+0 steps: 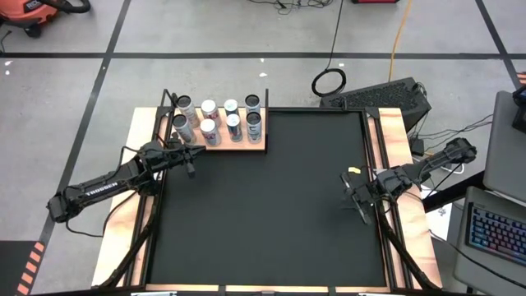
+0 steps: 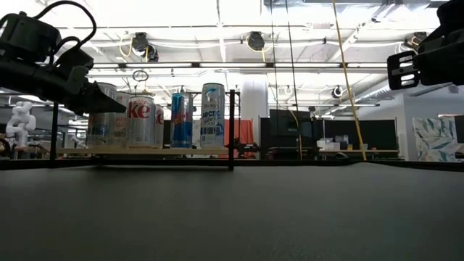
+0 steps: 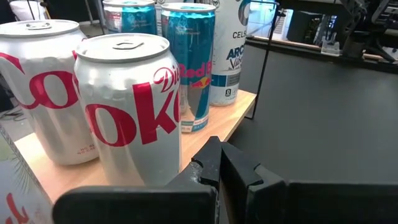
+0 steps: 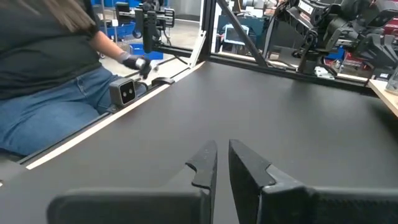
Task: Place canned beverage on shelf
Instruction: Return to Home Position
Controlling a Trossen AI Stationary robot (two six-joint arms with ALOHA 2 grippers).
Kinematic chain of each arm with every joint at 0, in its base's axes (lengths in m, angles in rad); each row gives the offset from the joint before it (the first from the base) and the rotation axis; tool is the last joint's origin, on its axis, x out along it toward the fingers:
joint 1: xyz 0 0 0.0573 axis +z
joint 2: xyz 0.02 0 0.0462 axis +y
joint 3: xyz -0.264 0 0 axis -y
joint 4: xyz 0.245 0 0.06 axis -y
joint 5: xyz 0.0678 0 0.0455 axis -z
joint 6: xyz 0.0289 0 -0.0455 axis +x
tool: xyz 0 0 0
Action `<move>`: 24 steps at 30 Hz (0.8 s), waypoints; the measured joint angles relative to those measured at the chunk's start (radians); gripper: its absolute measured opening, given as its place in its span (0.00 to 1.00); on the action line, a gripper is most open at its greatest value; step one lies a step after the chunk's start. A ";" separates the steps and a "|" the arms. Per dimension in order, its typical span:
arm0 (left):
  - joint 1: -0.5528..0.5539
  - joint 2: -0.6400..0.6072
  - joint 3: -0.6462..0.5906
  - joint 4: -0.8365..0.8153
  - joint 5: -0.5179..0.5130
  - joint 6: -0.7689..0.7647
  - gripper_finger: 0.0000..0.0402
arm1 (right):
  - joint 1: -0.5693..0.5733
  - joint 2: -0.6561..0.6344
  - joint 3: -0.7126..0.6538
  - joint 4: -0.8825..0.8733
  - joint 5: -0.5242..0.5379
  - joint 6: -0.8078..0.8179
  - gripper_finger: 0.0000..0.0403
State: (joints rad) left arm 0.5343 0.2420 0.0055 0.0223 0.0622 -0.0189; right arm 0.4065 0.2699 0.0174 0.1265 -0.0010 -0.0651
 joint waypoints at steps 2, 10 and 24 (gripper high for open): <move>0.000 0.000 0.000 0.000 0.000 0.000 0.03 | 0.000 0.000 -0.001 0.000 0.000 0.000 0.06; 0.000 0.000 0.000 0.000 0.000 0.000 0.03 | 0.000 0.000 -0.001 -0.001 0.000 -0.001 0.06; 0.000 0.000 0.000 0.000 0.000 0.000 0.03 | 0.000 -0.131 -0.002 -0.013 0.000 0.000 0.06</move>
State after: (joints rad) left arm 0.5343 0.2420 0.0051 0.0227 0.0624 -0.0189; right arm 0.4065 0.1392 0.0154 0.1131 -0.0010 -0.0650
